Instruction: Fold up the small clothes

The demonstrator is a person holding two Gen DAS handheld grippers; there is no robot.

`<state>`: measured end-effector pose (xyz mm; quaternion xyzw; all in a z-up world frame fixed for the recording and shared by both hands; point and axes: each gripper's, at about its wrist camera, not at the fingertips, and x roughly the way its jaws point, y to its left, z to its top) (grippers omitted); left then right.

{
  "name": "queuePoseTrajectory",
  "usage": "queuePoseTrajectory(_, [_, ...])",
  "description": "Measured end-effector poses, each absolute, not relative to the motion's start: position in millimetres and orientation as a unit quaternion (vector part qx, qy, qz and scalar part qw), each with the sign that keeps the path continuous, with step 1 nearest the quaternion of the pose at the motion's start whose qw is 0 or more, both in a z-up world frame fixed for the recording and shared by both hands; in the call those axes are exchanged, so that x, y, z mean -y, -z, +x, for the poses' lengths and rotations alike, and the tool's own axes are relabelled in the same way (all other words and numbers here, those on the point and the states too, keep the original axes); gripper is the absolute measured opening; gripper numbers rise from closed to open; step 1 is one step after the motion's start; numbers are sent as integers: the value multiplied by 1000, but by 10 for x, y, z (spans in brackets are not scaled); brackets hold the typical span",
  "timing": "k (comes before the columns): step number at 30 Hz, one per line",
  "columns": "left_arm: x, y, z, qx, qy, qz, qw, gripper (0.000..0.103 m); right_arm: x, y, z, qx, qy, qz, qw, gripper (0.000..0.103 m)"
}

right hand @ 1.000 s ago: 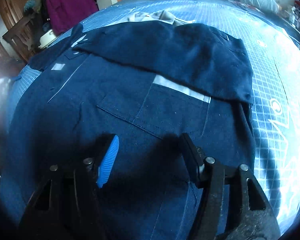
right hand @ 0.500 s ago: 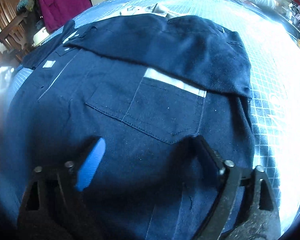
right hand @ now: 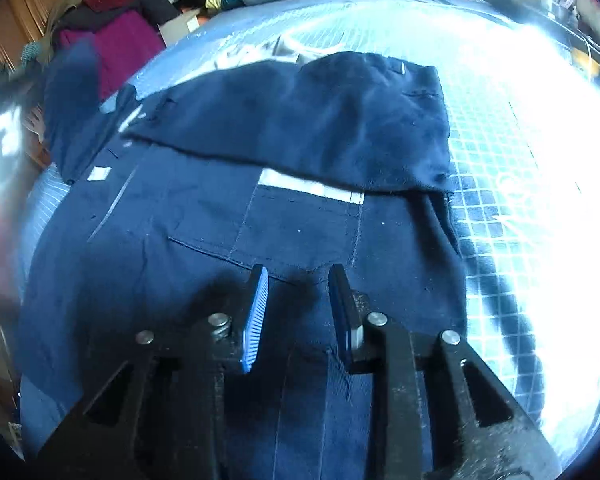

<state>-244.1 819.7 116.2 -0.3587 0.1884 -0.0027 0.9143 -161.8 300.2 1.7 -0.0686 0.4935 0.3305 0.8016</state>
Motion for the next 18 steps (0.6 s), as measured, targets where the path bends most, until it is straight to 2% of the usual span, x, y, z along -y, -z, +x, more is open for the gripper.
queuePoseTrajectory(1, [-7827,-1232,-2207,-196,63,-349,914,18,-2977,-25,-1617,-497,-335,-58,798,33])
queuePoseTrajectory(2, [-7438,-1247,-1982,-211,118,-345,907,25,-2949,-28,-1604,-503,-343,-47,792,39])
queuePoseTrajectory(3, [-7122,-1222,-1829,-227,150,-338,901,36,-2934,-40,-1606,-506,-347,-41,789,44])
queuePoseTrajectory(5, [-6537,-1080,-1655,-271,203,-319,885,38,-2915,-109,-1621,-502,-355,-38,788,54])
queuePoseTrajectory(8, [-6236,-888,-1822,-290,230,-307,877,40,-2860,-211,-1587,-496,-368,-18,786,55])
queuePoseTrajectory(12, [-6618,-546,-2267,-294,168,-330,881,52,-2921,-310,-1330,-483,-388,14,785,55])
queuePoseTrajectory(18, [-7680,282,-2933,-334,-19,-384,861,53,-3230,-349,-631,-468,-377,19,799,55])
